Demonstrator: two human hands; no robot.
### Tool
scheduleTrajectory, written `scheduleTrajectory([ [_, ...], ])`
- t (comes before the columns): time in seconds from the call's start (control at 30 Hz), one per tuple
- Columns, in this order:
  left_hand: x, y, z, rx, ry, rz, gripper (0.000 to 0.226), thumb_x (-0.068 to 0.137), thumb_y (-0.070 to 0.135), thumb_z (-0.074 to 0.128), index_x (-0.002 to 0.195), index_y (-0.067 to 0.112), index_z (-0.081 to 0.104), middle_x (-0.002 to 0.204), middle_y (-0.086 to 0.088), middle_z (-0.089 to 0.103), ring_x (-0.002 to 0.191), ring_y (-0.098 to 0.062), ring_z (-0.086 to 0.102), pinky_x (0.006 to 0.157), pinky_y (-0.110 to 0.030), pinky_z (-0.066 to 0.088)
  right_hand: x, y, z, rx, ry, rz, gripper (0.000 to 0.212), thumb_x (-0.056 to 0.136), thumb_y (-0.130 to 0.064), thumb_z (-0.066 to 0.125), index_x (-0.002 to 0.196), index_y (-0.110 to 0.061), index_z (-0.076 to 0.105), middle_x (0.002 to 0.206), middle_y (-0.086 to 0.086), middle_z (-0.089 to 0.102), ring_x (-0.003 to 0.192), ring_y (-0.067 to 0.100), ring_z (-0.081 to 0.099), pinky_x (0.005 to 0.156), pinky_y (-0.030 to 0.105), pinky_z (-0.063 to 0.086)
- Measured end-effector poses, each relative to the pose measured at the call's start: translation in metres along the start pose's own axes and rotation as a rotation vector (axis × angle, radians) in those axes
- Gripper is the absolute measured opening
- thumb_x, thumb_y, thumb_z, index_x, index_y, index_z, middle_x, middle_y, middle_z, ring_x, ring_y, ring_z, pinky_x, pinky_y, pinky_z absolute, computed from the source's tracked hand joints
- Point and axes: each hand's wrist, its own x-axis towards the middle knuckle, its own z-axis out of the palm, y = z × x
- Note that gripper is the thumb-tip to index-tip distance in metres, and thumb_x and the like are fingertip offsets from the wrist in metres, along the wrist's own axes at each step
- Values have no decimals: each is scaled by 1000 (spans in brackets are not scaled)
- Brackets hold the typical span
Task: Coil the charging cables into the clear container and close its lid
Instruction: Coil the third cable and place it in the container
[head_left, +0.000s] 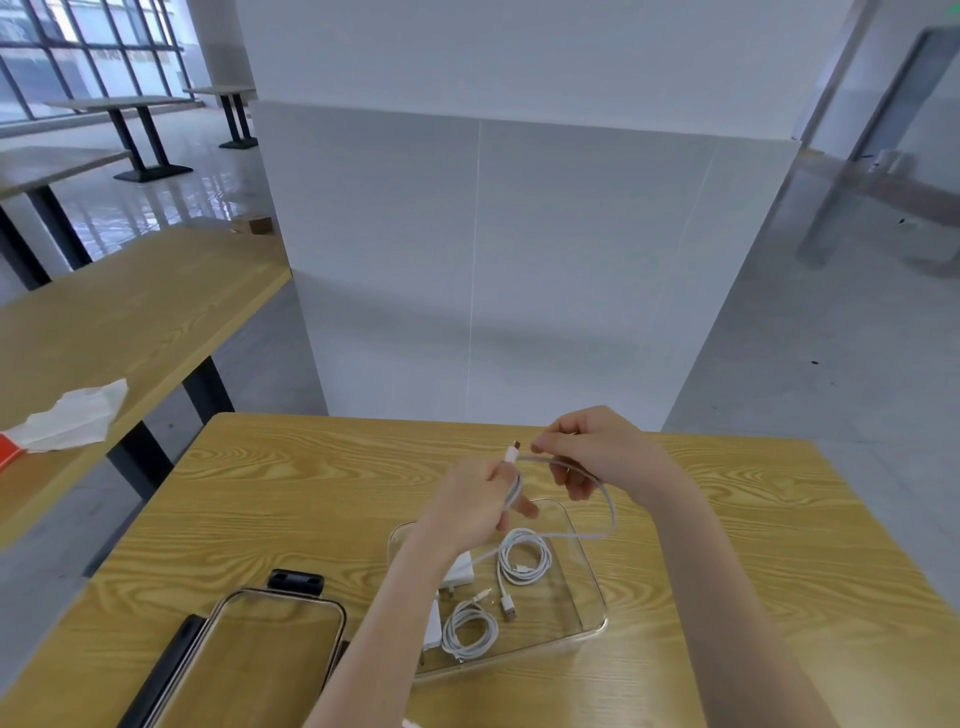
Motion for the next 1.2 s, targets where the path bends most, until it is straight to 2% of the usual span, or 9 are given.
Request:
scheduleTrajectory([
  [0.13,7,-2,-2,-178,259,53,36,100,21,34,95,7,66,68,8,68,46,4,55,57,-12,44,-14,-10,-1,75,-66,-49,22,93,-15,54,81,-2,67,49,4,57,35,13,50,41,21,43],
  [0.2,9,-1,-4,-398,278,38,37,100,20,34,92,7,68,75,-1,71,54,2,62,66,-18,46,-20,-12,4,78,-172,-56,25,95,-18,51,85,-3,68,51,4,59,39,14,52,43,22,44],
  [0.33,11,4,-6,-866,176,9,34,100,18,32,97,2,62,83,-4,75,68,-9,70,79,-29,50,-22,-4,25,25,-360,-59,27,98,-21,42,84,-8,61,61,6,65,50,18,59,50,26,51],
  [0.43,9,11,-7,-1054,97,15,35,100,17,31,97,-4,60,76,-7,74,64,-12,69,73,-26,51,-16,8,39,23,-403,-61,36,100,-27,37,76,-11,57,65,7,65,56,19,61,59,30,52],
  [0.6,3,17,-15,-1367,-122,41,40,100,23,29,97,-5,58,55,4,48,43,-7,42,61,-20,40,-5,28,38,-7,-429,-94,59,88,-61,45,55,-12,53,51,9,49,45,16,53,66,31,50],
  [0.7,0,19,-18,-1296,-172,93,40,99,23,28,95,-2,59,51,7,40,40,-5,36,57,-19,38,-1,37,29,-27,-380,-99,59,80,-63,54,45,-17,40,41,-2,37,36,11,40,68,33,45],
  [0.83,-3,16,-21,-1130,-246,167,38,91,24,36,91,-3,62,49,6,38,40,-6,33,52,-21,34,8,40,13,-47,-251,-14,53,85,-38,64,45,-18,35,38,-7,32,37,12,29,51,24,39],
  [1.0,-7,7,-12,-493,-343,165,41,100,22,30,90,3,65,53,4,44,49,-12,34,57,-22,33,21,38,5,-5,42,16,40,90,-22,58,52,-15,54,39,-3,45,37,10,37,44,20,36],
  [1.2,1,2,7,-199,-156,12,38,100,25,32,91,5,63,53,5,52,46,-7,43,53,-17,39,15,21,11,-142,97,-68,21,89,-16,53,69,-16,59,54,-7,55,44,2,47,47,14,36],
])
